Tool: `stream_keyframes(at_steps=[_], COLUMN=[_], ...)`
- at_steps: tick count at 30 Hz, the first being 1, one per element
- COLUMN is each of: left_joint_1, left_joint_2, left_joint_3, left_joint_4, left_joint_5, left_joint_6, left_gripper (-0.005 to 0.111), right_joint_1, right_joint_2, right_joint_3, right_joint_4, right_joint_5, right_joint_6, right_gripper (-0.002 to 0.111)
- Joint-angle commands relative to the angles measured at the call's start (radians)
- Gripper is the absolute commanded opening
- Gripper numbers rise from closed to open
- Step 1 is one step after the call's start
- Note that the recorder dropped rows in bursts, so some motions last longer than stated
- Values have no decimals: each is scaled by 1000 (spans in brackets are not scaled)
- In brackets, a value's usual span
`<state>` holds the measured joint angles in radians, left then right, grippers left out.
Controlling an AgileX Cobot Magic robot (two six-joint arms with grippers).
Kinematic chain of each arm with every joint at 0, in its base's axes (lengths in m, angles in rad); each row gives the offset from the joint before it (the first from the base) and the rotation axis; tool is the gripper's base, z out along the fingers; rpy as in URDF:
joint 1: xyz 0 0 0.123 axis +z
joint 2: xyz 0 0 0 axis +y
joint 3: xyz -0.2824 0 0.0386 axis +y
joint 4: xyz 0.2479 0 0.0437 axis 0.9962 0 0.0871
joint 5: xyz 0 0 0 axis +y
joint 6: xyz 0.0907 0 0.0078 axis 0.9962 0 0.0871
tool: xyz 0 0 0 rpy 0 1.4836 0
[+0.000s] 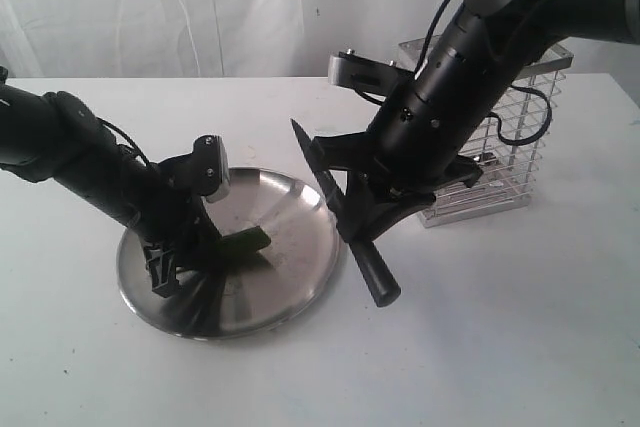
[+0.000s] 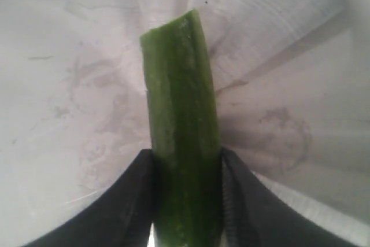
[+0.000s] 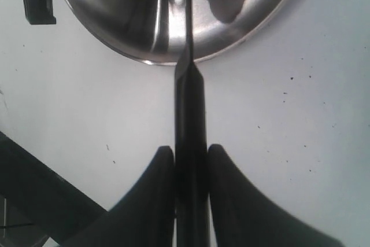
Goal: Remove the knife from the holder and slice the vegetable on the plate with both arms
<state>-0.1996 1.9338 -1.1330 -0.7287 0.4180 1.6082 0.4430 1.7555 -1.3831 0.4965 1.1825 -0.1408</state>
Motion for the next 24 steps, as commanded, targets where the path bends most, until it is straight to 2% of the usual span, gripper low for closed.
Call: stream_keyframes(at_steps=[1, 6, 11, 16, 21, 24], left_joint_1=[-2, -2, -2, -2, -2, -2], left_joint_2=[8, 8, 8, -2, -76, -135], left_joint_3=[3, 3, 3, 3, 3, 3], left_joint_4=[6, 6, 6, -19, -149, -154], left_joint_5=[61, 43, 35, 22, -6, -30], left_joint_6=[-16, -16, -16, -23, 6, 22], left_gripper=[34, 51, 59, 62, 62, 62], right_joint_1=[5, 5, 5, 5, 5, 7], right_joint_2=[-2, -2, -2, -2, 0, 2], right_joint_3=[0, 0, 0, 0, 0, 0], right_joint_4=[6, 6, 4, 4, 4, 4], right_joint_5=[-20, -20, -27, -51, -64, -52], right_joint_6=[7, 7, 7, 11, 12, 14], right_gripper=[0, 0, 0, 0, 0, 0])
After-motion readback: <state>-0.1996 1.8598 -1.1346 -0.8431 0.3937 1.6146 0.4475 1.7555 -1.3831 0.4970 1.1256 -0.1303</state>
